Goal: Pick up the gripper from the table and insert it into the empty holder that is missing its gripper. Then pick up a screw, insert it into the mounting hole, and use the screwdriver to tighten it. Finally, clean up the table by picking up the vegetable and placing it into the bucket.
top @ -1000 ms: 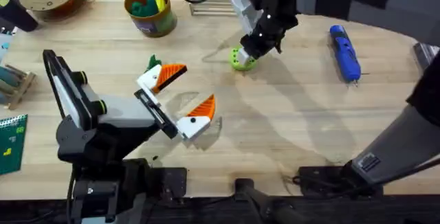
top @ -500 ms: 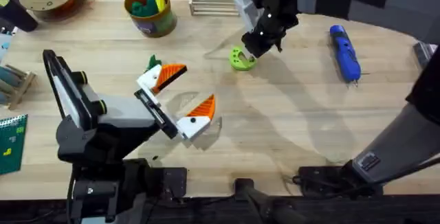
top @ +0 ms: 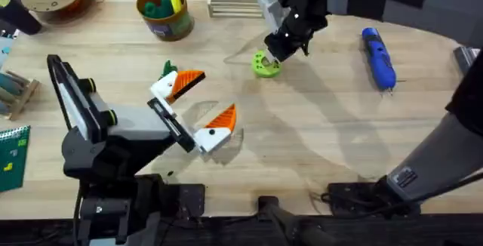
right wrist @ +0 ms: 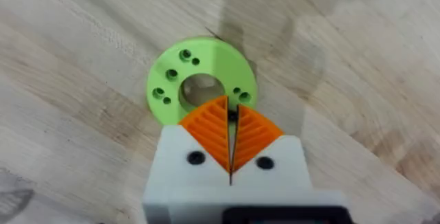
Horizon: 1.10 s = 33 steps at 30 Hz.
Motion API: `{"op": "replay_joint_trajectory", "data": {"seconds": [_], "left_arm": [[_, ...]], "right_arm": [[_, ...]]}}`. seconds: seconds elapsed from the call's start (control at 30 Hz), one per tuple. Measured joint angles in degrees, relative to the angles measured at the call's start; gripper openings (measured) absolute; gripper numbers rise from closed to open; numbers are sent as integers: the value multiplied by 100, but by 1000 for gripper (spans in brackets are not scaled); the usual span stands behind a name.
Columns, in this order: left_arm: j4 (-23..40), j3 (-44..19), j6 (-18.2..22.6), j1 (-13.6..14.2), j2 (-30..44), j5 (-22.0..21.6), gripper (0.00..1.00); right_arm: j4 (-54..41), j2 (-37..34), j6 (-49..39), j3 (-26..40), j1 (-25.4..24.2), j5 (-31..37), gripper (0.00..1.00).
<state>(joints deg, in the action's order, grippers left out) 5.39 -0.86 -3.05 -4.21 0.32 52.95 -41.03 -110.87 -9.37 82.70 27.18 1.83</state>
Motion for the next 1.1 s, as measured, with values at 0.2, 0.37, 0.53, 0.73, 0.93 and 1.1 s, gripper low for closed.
{"op": "replay_joint_trajectory", "data": {"seconds": [0.2, 0.37, 0.53, 0.73, 0.93, 1.1], "left_arm": [[0, 0, 0, 0, 0, 0, 995], [0, 0, 0, 0, 0, 0, 996], [0, 0, -2, 0, 0, 0, 996], [0, 0, 0, 0, 0, 0, 995], [0, 0, 0, 0, 0, 0, 995], [0, 0, 0, 0, 0, 0, 995]], "right_arm": [[-220, 2, 29, 40, -4, -17, 6], [-645, 5, 39, 296, -4, -17, 6], [-1053, 190, 41, 757, -4, -18, 6], [-1401, 358, 41, 1357, 2, -17, 6], [-1786, 361, 36, 1892, 166, -17, 6], [-2431, 361, 13, 2640, 432, -17, 6]]}}
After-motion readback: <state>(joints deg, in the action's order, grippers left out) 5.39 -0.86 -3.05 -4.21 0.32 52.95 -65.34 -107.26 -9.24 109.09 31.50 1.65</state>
